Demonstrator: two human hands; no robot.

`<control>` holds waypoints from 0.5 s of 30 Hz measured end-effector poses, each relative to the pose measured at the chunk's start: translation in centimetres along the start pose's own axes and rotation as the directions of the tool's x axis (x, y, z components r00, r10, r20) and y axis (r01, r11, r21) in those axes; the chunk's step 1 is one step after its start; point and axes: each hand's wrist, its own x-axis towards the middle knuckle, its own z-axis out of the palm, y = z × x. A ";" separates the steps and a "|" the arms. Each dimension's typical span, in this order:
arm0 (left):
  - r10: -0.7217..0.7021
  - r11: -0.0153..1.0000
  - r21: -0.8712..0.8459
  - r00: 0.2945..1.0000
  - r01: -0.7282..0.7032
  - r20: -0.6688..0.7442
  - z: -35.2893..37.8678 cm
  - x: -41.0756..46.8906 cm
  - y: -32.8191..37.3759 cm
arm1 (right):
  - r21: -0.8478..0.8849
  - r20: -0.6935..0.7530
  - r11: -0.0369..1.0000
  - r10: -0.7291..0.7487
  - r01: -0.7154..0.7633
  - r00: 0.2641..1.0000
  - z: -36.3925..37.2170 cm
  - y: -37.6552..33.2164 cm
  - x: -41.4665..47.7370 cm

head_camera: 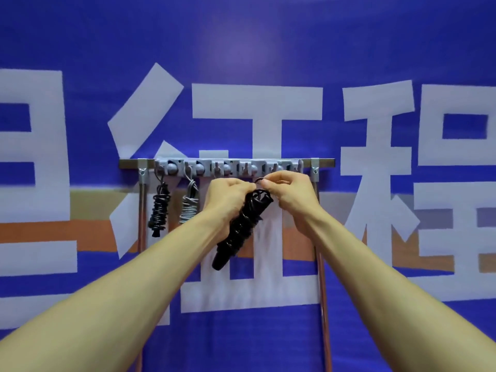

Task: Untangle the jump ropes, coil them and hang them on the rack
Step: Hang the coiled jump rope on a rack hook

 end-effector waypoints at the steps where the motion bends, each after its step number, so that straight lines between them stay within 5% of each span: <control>1: 0.015 1.000 0.005 1.000 -0.015 0.001 0.2 1.2 -0.2 | 0.012 0.000 1.000 0.009 -0.009 1.000 0.1 0.5 0.9; 6: 0.033 0.998 0.046 0.999 -0.032 -0.019 0.7 6.8 -1.8 | 0.199 0.002 0.974 0.105 -0.103 0.994 1.7 2.9 5.2; 15: -0.019 1.000 -0.011 1.000 0.019 0.013 1.5 14.6 -2.7 | -0.044 -0.136 0.994 0.097 -0.104 0.986 4.6 4.5 13.7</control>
